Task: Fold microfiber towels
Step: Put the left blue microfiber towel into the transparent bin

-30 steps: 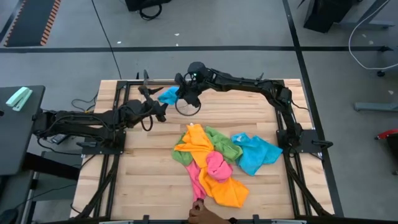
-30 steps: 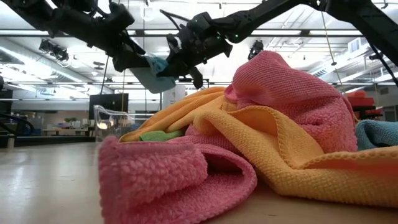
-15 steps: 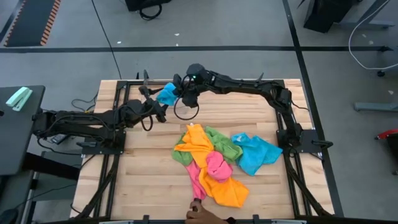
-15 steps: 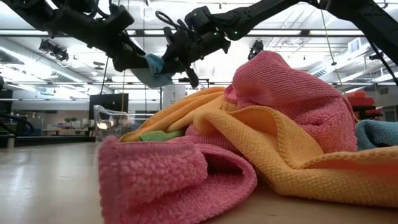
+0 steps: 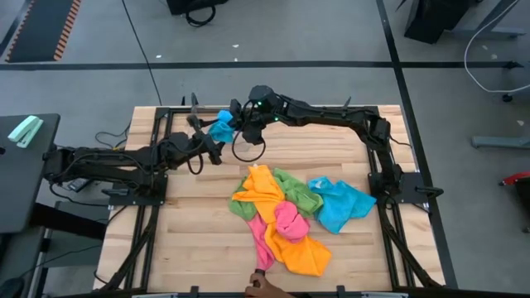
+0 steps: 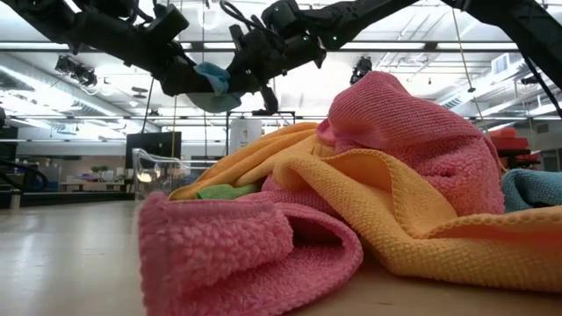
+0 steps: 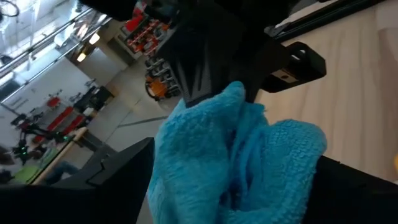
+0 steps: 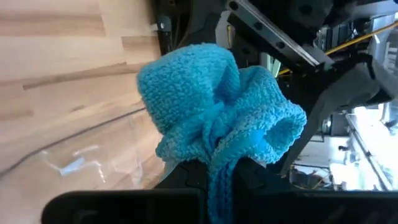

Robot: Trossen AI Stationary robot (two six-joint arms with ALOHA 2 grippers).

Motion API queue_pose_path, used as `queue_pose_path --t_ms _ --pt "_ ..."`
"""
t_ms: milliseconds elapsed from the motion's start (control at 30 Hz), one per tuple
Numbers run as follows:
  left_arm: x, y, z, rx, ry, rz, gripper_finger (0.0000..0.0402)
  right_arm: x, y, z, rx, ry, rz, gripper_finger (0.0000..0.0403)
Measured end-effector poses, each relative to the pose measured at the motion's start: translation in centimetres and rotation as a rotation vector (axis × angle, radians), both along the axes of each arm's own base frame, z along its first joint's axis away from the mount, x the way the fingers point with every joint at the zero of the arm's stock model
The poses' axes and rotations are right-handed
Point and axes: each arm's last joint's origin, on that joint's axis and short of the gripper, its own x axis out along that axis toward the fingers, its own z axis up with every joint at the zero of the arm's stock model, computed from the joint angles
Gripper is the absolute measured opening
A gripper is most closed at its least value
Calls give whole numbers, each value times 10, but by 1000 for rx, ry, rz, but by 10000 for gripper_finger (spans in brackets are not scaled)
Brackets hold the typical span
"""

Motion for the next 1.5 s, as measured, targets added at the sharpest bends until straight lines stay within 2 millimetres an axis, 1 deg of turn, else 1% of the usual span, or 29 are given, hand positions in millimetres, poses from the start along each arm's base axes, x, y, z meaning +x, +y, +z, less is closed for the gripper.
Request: queue_pose_path --t_ms 133,267,633,733,833,1000,1067,1100,1167,1300,1333,1500 --pt "1 -4 0 27 22 -27 307 -1 -2 0 104 4 -44 29" --pt "1 -5 0 51 39 -40 267 -2 -5 0 185 10 -82 29" --pt "2 -6 2 54 21 -50 114 -3 -3 -1 179 27 -75 44" --pt "2 -6 2 53 26 -52 85 -2 0 -1 185 30 -63 45" --pt "2 -6 2 53 26 -54 81 -1 3 -1 188 32 -52 46" --pt "2 -6 1 61 36 -54 129 -1 3 -1 198 32 -48 46" --pt "2 -6 1 61 45 -55 137 -1 4 -2 203 33 -47 46" --pt "2 -6 0 60 48 -55 135 -1 4 -2 204 33 -47 46" --pt "2 -6 0 60 49 -55 115 -1 4 -2 205 33 -47 46" --pt "2 -6 0 60 52 -51 32 0 4 -2 207 33 -46 46" --pt "2 -6 0 61 52 -51 22 0 4 -2 207 33 -46 46" --pt "2 -6 0 71 58 -48 24 0 6 -2 220 34 -49 47"
